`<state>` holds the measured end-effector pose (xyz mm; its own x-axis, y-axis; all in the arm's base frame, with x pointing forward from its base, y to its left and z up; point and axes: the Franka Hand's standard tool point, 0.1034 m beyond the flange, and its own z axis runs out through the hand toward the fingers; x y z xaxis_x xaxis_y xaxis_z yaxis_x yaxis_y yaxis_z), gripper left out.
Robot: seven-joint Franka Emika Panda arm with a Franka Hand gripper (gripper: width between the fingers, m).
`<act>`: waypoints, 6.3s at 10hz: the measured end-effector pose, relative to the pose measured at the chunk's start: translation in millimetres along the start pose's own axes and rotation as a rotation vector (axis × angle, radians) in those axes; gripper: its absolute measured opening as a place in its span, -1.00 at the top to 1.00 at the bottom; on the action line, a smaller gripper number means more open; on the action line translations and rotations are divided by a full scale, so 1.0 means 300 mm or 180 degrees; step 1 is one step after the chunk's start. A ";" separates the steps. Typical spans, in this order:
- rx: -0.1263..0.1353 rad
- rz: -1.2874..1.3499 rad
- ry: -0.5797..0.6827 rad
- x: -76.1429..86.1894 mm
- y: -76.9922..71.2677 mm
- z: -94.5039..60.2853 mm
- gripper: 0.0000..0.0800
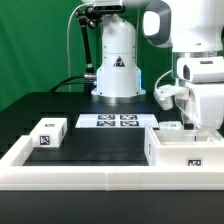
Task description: Assemble cabinet
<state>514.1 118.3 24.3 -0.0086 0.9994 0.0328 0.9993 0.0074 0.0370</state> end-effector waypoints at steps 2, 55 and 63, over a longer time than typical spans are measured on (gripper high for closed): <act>0.0000 0.0002 0.0000 -0.001 0.000 0.000 -0.99; 0.0120 0.0409 0.0118 0.155 -0.297 0.026 0.83; 0.0026 0.0413 -0.0035 0.108 -0.271 -0.133 0.83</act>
Offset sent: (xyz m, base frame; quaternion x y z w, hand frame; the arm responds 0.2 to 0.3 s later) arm 0.0000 0.0000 0.0000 0.0000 0.0000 0.0000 1.0000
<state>431.0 148.7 62.2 0.1211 0.9923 0.0259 0.9922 -0.1218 0.0251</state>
